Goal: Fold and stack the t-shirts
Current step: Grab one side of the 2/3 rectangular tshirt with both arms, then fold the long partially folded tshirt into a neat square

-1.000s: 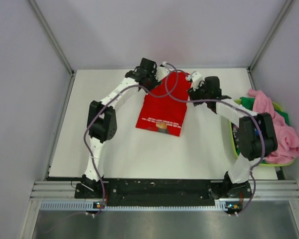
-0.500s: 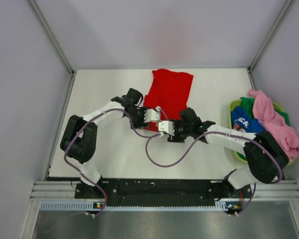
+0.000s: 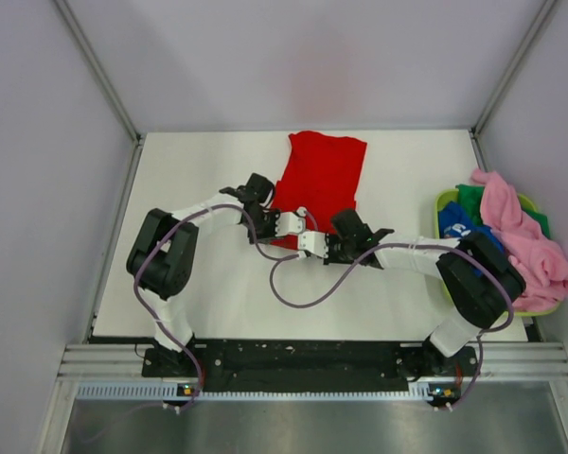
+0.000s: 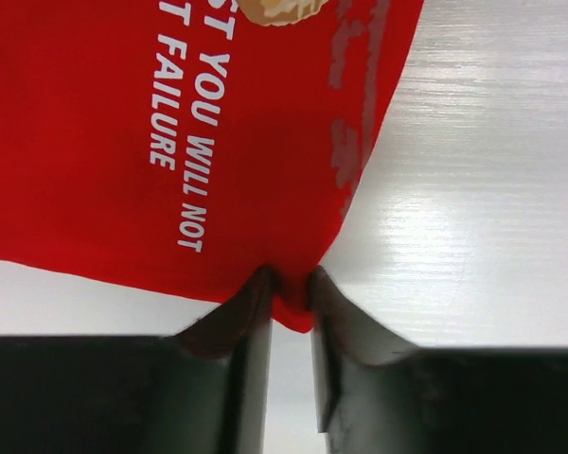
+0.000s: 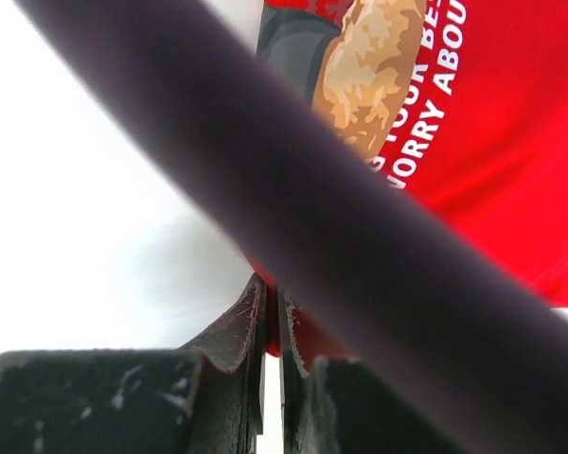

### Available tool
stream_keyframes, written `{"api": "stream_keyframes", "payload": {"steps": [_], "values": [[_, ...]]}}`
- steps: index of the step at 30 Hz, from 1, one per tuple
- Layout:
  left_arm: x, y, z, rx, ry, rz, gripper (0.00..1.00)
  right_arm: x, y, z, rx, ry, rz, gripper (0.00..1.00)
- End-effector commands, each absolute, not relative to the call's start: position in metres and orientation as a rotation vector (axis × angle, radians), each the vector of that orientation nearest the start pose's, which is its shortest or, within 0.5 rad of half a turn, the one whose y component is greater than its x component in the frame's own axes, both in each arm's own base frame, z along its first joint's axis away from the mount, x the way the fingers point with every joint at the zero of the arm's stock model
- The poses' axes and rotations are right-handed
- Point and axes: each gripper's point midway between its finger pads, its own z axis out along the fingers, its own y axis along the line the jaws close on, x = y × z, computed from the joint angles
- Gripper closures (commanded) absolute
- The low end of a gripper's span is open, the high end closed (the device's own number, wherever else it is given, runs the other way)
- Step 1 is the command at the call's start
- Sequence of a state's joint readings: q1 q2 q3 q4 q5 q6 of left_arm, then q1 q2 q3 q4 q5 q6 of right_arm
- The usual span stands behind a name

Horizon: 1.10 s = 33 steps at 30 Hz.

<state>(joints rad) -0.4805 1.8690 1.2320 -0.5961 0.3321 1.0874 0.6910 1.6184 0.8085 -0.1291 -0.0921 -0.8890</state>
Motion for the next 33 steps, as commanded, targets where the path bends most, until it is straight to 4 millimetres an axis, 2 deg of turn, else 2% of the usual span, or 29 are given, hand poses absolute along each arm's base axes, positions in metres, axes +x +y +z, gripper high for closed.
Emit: {"api": "stream_keyframes", "payload": {"steps": [1, 2, 3, 8, 10, 15, 19, 22, 28, 30, 32, 33], "values": [[0.331, -0.214, 0.016, -2.602, -2.389, 0.415, 0.89, 0.297, 0.214, 0.018, -1.803, 1.822, -0.015, 1.0], [0.329, -0.215, 0.016, -2.595, -2.396, 0.422, 0.99, 0.296, 0.215, 0.02, -1.801, 1.821, -0.015, 1.0], [0.329, -0.215, 0.018, -2.587, -2.412, 0.424, 1.0, 0.294, 0.215, 0.022, -1.801, 1.818, -0.012, 1.0], [0.32, -0.215, 0.038, -2.525, -2.497, 0.461, 1.0, 0.285, 0.221, 0.046, -1.793, 1.78, 0.009, 1.0], [0.307, -0.212, 0.045, -2.493, -2.5, 0.488, 1.0, 0.277, 0.223, 0.055, -1.809, 1.769, 0.016, 1.0], [0.266, -0.199, 0.057, -2.472, -2.457, 0.536, 1.0, 0.24, 0.224, 0.071, -1.868, 1.75, 0.073, 1.0], [0.224, -0.186, 0.071, -2.429, -2.376, 0.572, 1.0, 0.192, 0.224, 0.084, -1.977, 1.708, 0.173, 1.0], [0.187, -0.172, 0.093, -2.398, -2.316, 0.627, 1.0, 0.157, 0.221, 0.097, -2.058, 1.646, 0.249, 1.0], [0.12, -0.154, 0.132, -2.38, -2.196, 0.807, 1.0, 0.097, 0.228, 0.137, -2.163, 1.446, 0.47, 1.0], [0.104, -0.15, 0.144, -2.391, -2.146, 0.87, 1.0, 0.087, 0.23, 0.151, -2.155, 1.407, 0.534, 1.0], [0.101, -0.153, 0.16, -2.425, -2.16, 0.908, 1.0, 0.087, 0.233, 0.165, -2.134, 1.35, 0.545, 1.0], [0.109, -0.157, 0.168, -2.455, -2.207, 0.888, 1.0, 0.092, 0.234, 0.169, -2.119, 1.328, 0.528, 1.0]]}}
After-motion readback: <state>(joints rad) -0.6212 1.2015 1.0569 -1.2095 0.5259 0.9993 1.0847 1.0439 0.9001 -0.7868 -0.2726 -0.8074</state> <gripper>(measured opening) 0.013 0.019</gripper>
